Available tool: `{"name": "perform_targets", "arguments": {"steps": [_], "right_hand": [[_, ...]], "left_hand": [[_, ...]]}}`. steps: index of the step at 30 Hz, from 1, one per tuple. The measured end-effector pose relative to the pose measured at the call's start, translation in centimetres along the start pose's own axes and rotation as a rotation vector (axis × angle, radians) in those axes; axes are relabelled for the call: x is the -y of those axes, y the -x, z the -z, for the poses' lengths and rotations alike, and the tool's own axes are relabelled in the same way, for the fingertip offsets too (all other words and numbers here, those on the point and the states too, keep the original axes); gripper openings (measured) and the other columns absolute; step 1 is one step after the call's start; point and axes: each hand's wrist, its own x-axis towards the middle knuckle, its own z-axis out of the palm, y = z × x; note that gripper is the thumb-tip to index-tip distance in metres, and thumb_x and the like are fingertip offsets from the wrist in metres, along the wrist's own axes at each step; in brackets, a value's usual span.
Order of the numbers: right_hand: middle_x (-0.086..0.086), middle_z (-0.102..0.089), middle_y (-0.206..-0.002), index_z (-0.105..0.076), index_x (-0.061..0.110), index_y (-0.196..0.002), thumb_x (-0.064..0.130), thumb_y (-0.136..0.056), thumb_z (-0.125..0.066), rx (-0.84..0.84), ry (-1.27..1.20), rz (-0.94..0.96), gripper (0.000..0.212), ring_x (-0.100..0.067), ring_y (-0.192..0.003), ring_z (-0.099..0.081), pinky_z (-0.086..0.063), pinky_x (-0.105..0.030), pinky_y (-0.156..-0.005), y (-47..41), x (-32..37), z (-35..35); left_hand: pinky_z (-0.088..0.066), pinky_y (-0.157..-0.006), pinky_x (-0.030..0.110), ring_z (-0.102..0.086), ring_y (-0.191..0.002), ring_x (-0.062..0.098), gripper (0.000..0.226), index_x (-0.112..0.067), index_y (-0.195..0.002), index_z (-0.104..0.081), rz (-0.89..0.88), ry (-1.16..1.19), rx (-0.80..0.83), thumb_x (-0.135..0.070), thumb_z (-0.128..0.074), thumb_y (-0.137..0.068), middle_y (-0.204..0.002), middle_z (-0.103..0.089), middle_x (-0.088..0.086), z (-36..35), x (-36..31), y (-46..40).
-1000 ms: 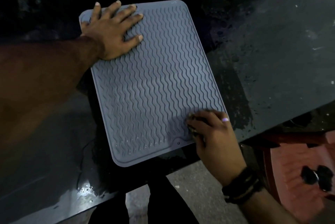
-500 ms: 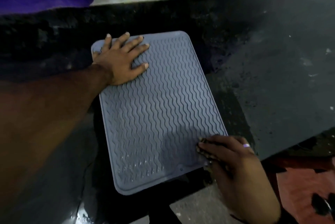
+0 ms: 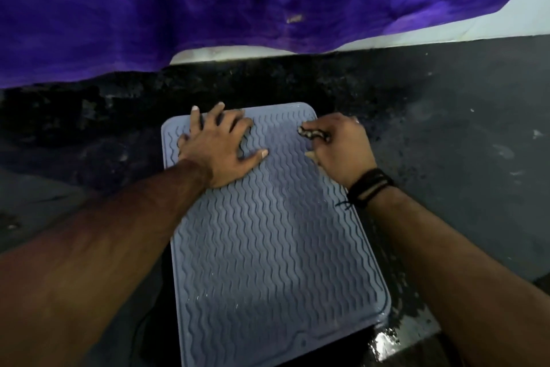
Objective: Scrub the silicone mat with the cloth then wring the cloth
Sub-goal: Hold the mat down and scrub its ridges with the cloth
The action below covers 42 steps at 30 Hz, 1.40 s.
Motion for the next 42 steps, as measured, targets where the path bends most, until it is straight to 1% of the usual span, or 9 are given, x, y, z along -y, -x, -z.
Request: {"name": "perform_targets", "arguments": {"steps": [4,6,10,18,21,25,32,38,42], "right_hand": [[-0.008,-0.068,-0.112,-0.072,0.015,-0.112,0.011,-0.088,-0.056,-0.017,0.201,0.086,0.028,-0.024,-0.103,-0.061,-0.031,-0.032,-0.103,-4.7,-0.3,-2.2],[-0.009,-0.066,-0.118,-0.069,0.015,-0.117,0.014,-0.089,-0.055,0.035,0.190,0.099,0.031,-0.024,-0.108,-0.059,-0.030,-0.029,-0.102,-6.4,-0.3,-3.2],[-0.003,-0.059,-0.131,-0.062,0.022,-0.127,0.018,-0.090,-0.050,0.191,0.290,0.112,0.039,-0.030,-0.119,-0.051,-0.037,-0.039,-0.105,-7.2,-0.4,-4.6],[-0.005,-0.065,-0.120,-0.071,0.020,-0.113,0.018,-0.087,-0.058,0.158,0.312,0.130,0.030,-0.031,-0.111,-0.054,-0.043,-0.039,-0.099,-5.8,-1.0,-3.9],[-0.008,-0.063,-0.123,-0.067,0.019,-0.120,0.016,-0.091,-0.052,0.113,0.293,0.127,0.033,-0.032,-0.111,-0.053,-0.042,-0.039,-0.099,-6.9,-0.4,-4.2],[-0.006,-0.056,-0.131,-0.061,0.020,-0.127,0.016,-0.091,-0.048,0.158,0.318,0.083,0.038,-0.031,-0.115,-0.051,-0.046,-0.042,-0.099,-7.2,0.6,-5.0],[-0.007,-0.069,-0.107,-0.075,0.016,-0.095,0.015,-0.080,-0.054,0.133,0.292,0.091,0.026,-0.030,-0.103,-0.056,-0.052,-0.041,-0.088,-4.8,0.0,-3.4],[-0.008,-0.060,-0.126,-0.065,0.016,-0.122,0.019,-0.092,-0.049,0.151,0.326,0.127,0.034,-0.030,-0.112,-0.053,-0.048,-0.040,-0.096,-7.0,0.6,-4.4],[-0.005,-0.063,-0.119,-0.071,0.020,-0.110,0.020,-0.086,-0.055,0.131,0.319,0.092,0.029,-0.030,-0.108,-0.053,-0.050,-0.041,-0.091,-5.2,0.1,-4.1]], "left_hand": [[0.001,-0.127,0.077,0.015,-0.168,0.018,0.090,-0.054,-0.168,0.006,-0.071,-0.033,0.054,-0.094,0.005,-0.087,-0.180,0.012,-0.020,-0.2,0.2,-0.4],[-0.002,-0.126,0.078,0.018,-0.167,0.017,0.081,-0.061,-0.164,0.014,-0.059,-0.024,0.105,-0.091,0.004,-0.089,-0.178,0.018,-0.024,-0.2,0.2,-0.6],[-0.005,-0.125,0.080,0.018,-0.167,0.015,0.084,-0.062,-0.165,0.007,-0.031,-0.010,0.150,-0.091,0.004,-0.085,-0.179,0.014,-0.026,0.0,0.1,-0.8],[-0.005,-0.125,0.079,0.018,-0.167,0.014,0.086,-0.060,-0.166,0.004,-0.045,-0.001,0.154,-0.088,0.002,-0.085,-0.179,0.012,-0.026,0.3,0.0,-0.6],[-0.004,-0.126,0.078,0.017,-0.167,0.014,0.084,-0.060,-0.166,0.004,-0.047,0.000,0.155,-0.087,0.003,-0.086,-0.179,0.012,-0.027,0.3,0.0,-0.6],[-0.002,-0.126,0.078,0.017,-0.167,0.013,0.083,-0.061,-0.166,0.003,-0.038,0.006,0.147,-0.086,0.004,-0.087,-0.178,0.011,-0.028,0.0,0.0,-0.7],[-0.006,-0.124,0.080,0.017,-0.167,0.016,0.079,-0.063,-0.164,0.005,-0.038,0.014,0.131,-0.087,0.001,-0.089,-0.179,0.011,-0.027,-0.6,0.4,-0.9],[-0.006,-0.124,0.080,0.017,-0.167,0.016,0.079,-0.063,-0.164,0.005,-0.040,0.013,0.133,-0.087,0.001,-0.089,-0.179,0.011,-0.027,-0.6,0.4,-1.0],[-0.006,-0.124,0.081,0.017,-0.167,0.014,0.077,-0.063,-0.164,0.004,-0.046,0.018,0.132,-0.086,0.000,-0.090,-0.178,0.011,-0.029,-0.6,0.5,-0.9]]}}
